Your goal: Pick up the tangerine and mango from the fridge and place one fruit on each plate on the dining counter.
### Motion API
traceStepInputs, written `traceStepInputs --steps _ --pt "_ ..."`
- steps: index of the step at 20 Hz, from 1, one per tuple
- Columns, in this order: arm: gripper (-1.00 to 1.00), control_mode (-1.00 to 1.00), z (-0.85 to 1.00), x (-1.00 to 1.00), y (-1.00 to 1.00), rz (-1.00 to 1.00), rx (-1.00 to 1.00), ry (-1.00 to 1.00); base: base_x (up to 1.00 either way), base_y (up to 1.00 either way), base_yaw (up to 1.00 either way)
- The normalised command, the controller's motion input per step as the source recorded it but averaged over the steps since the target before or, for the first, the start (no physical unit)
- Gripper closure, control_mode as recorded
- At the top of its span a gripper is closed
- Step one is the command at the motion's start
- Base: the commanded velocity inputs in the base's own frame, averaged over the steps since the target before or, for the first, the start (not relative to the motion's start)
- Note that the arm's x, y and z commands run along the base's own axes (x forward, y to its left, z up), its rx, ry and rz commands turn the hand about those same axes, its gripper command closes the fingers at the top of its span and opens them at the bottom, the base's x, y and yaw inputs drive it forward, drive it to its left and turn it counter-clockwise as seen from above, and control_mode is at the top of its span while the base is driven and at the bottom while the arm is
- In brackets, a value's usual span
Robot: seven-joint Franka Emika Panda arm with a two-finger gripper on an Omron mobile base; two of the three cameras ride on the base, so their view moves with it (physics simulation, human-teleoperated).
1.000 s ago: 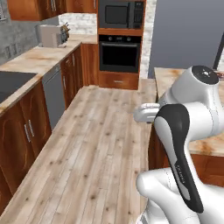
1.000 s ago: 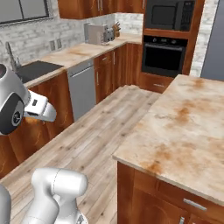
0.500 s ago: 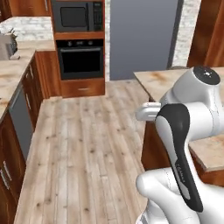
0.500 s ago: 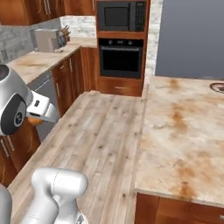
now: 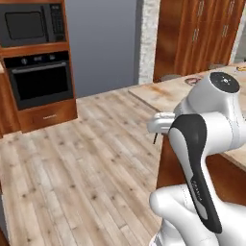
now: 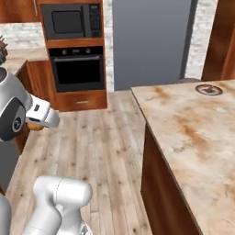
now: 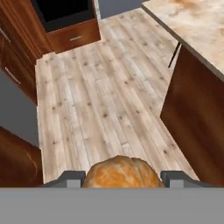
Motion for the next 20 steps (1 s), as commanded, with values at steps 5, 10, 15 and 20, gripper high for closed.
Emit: traceStepInputs --steps 5,10,15,20 --pt "1.00 1.00 0.00 0.00 0.00 0.00 0.00 0.00 1.00 0.79 -0.70" --pt "1.00 1.00 0.00 0.00 0.00 0.00 0.00 0.00 0.98 0.96 -0.56" --pt "1.00 1.00 0.00 0.00 0.00 0.00 0.00 0.00 0.98 1.00 -0.26" --pt "1.00 1.00 0.00 0.00 0.00 0.00 0.00 0.00 1.00 1.00 -0.44"
